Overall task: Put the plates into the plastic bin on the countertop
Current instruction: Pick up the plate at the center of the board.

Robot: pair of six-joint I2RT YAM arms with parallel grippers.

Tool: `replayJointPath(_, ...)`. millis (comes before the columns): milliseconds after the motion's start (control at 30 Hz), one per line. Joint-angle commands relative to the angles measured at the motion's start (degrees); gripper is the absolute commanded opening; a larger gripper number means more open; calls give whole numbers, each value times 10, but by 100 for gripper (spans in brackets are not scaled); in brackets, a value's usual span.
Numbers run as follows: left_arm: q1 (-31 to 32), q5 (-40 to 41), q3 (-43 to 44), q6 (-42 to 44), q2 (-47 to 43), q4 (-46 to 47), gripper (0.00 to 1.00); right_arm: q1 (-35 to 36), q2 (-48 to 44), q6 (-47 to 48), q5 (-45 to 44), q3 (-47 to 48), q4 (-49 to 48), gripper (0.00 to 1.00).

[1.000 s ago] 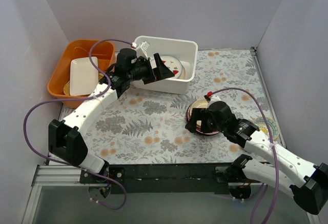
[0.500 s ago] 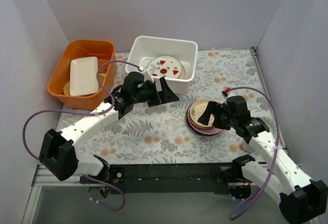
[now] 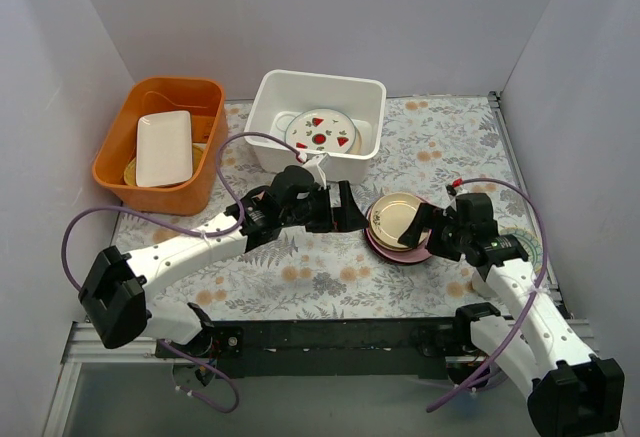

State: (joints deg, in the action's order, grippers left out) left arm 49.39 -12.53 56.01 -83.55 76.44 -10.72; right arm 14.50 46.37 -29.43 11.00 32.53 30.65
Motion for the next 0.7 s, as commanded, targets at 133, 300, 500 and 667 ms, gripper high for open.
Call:
replayJointPath(133,42,93,42,22,19,-59,98,-60,3,34,45,-37,-18,98)
replayJointPath(300,72,136,79,33,47,-88,98,-80,7,29,65,-70,-63,98)
replayJointPath(500,89,144,91,35,65,-95,98,-91,11,3,89,-81,-124,97)
replayJointPath(667,94,149,93,36,68,-100,98,-91,16,5,96,-61,-104,96)
